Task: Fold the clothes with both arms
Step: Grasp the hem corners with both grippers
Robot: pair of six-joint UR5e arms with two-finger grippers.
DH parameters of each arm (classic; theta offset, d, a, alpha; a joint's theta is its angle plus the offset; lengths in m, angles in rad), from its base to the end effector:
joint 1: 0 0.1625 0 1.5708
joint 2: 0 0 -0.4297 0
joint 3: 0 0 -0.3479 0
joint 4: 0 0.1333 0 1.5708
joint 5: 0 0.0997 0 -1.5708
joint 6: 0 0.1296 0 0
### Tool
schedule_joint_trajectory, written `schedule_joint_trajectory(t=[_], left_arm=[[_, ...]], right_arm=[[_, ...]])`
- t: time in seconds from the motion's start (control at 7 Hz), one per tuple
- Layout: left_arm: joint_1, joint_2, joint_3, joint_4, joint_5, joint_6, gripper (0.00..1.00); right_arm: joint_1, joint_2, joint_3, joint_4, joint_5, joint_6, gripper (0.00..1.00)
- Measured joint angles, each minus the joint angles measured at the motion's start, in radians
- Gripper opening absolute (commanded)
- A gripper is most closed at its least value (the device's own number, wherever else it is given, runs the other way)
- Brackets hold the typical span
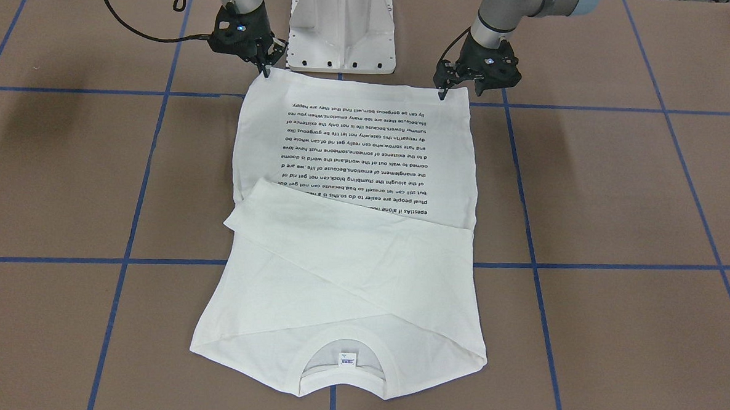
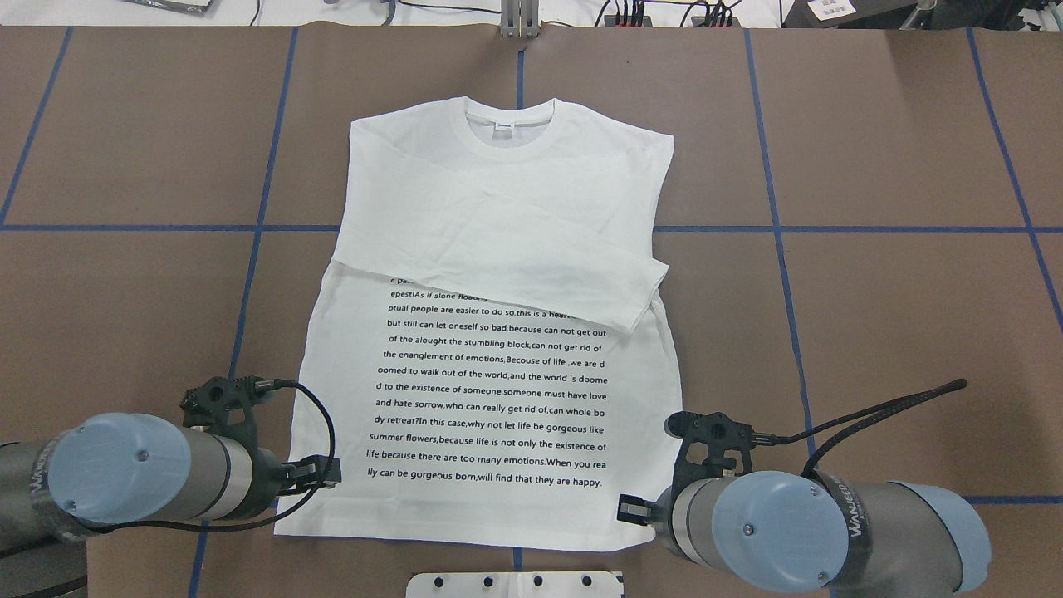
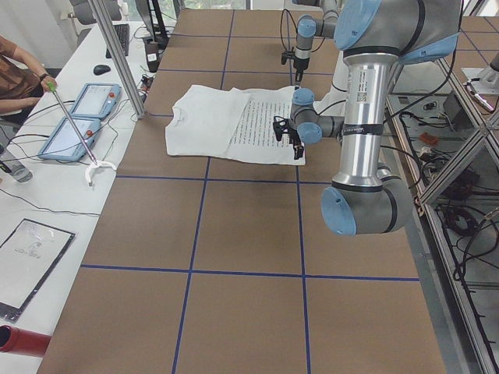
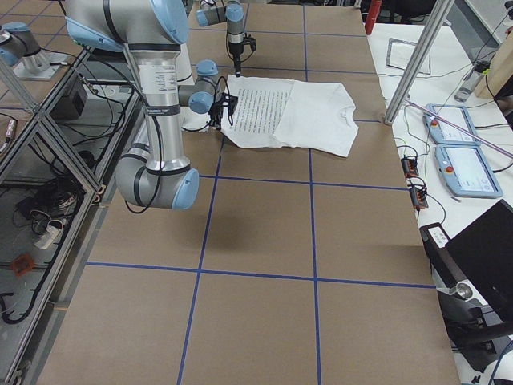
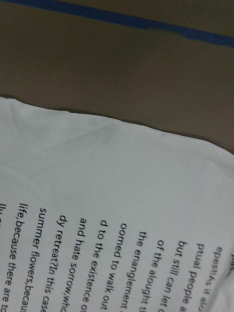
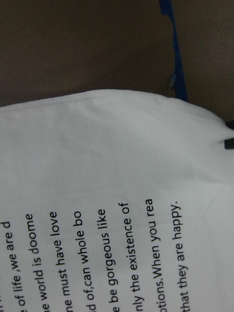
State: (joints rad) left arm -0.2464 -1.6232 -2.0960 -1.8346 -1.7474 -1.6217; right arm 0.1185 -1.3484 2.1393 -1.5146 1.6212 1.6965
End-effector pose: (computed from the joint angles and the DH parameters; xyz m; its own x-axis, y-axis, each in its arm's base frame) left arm 0.4342 -0.2232 0.4123 0.6397 -0.2125 -0.7387 0.1458 0.9771 -0.1549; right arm -0.4839 -0.1853 0.3453 0.6422 0.2026 0.7393 -0.1624 0.9785 -0.1270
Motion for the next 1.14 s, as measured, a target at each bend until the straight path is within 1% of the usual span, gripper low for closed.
schedule_joint_trajectory(t=[0.14, 0.29, 0.43, 1.0, 1.14], left_arm=[[0.011, 0.001, 0.019, -0.001, 0.001, -0.004, 0.79], [0.02, 0.002, 0.03, -0.002, 0.0, -0.005, 0.68], [0.027, 0.002, 0.036, -0.003, -0.001, -0.007, 0.64], [0.036, 0.002, 0.044, -0.003, -0.005, -0.004, 0.62], [0.037, 0.004, 0.045, -0.002, -0.006, -0.004, 0.6]], right_arm=[[0.001, 0.001, 0.002, 0.0, 0.001, 0.0, 0.0], [0.002, 0.001, 0.004, 0.0, 0.001, 0.0, 0.0], [0.002, 0.001, 0.006, -0.001, 0.001, 0.0, 0.0], [0.012, 0.001, 0.014, -0.001, 0.004, 0.0, 0.0], [0.013, -0.001, 0.014, -0.002, 0.005, 0.0, 0.0]])
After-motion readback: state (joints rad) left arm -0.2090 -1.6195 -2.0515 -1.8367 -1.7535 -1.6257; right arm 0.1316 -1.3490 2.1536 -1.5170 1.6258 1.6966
